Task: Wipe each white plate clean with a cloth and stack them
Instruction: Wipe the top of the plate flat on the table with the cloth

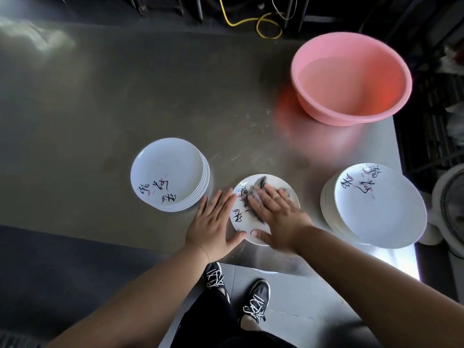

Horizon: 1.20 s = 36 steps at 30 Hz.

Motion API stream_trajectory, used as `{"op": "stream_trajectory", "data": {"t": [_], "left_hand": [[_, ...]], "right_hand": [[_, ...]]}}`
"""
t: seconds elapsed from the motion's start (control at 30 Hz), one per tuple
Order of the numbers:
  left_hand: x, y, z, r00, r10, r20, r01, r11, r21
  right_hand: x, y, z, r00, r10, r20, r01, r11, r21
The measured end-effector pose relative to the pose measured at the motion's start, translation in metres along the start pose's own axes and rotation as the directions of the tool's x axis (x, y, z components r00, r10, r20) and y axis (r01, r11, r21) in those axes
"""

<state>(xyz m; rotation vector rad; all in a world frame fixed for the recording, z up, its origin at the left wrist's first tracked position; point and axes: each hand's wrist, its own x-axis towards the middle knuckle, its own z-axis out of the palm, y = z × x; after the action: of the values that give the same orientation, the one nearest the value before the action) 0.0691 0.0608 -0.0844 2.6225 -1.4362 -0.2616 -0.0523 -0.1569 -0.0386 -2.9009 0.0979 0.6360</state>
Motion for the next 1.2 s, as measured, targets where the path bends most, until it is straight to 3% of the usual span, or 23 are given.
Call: {"op": "stream_trajectory", "data": {"t": [0.1, 0.23, 0.33, 0.5, 0.67, 0.77, 0.97, 1.1, 1.2], "left_hand": [[-0.001, -0.001, 0.0, 1.0, -0.003, -0.005, 0.003, 1.0, 0.004], [0.0, -0.002, 0.002, 1.0, -0.006, -0.006, 0.006, 1.0, -0.008], [0.001, -0.002, 0.002, 1.0, -0.012, 0.006, 0.012, 1.0, 0.004], [0.0, 0.0, 0.002, 1.0, -0.016, -0.006, 0.016, 1.0, -0.01], [0.0, -0.002, 0.004, 1.0, -0.013, -0.002, 0.013, 1.0, -0.012], [0.001, -0.003, 0.004, 1.0, -0.015, 0.0, 0.015, 1.0, -0.003], [0.0, -0.002, 0.006, 1.0, -0.018, -0.024, 0.018, 1.0, -0.013], [0.001, -0.003, 0.008, 0.999, -0.016, -0.028, 0.015, 1.0, -0.015], [0.002, -0.003, 0.009, 0.999, -0.004, -0.055, 0.002, 1.0, -0.031]], "right_hand": [[-0.001, -0.009, -0.003, 0.996, 0.087, 0.033, -0.088, 0.996, 0.028], [-0.048, -0.031, 0.016, 0.995, -0.099, 0.03, 0.1, 0.994, -0.035], [-0.048, -0.023, 0.012, 0.989, -0.145, 0.039, 0.148, 0.985, -0.083], [-0.016, -0.012, -0.004, 0.983, 0.167, 0.078, -0.164, 0.986, -0.041], [-0.068, -0.04, 0.018, 0.999, -0.002, 0.044, 0.003, 1.0, -0.024], [-0.065, -0.02, 0.014, 0.996, -0.066, 0.064, 0.068, 0.997, -0.032], [-0.034, -0.005, 0.007, 0.976, 0.213, 0.046, -0.213, 0.977, 0.016], [-0.078, -0.039, 0.031, 0.987, 0.151, -0.045, -0.146, 0.983, 0.108], [-0.078, -0.026, 0.031, 0.984, 0.147, -0.096, -0.135, 0.983, 0.121]]}}
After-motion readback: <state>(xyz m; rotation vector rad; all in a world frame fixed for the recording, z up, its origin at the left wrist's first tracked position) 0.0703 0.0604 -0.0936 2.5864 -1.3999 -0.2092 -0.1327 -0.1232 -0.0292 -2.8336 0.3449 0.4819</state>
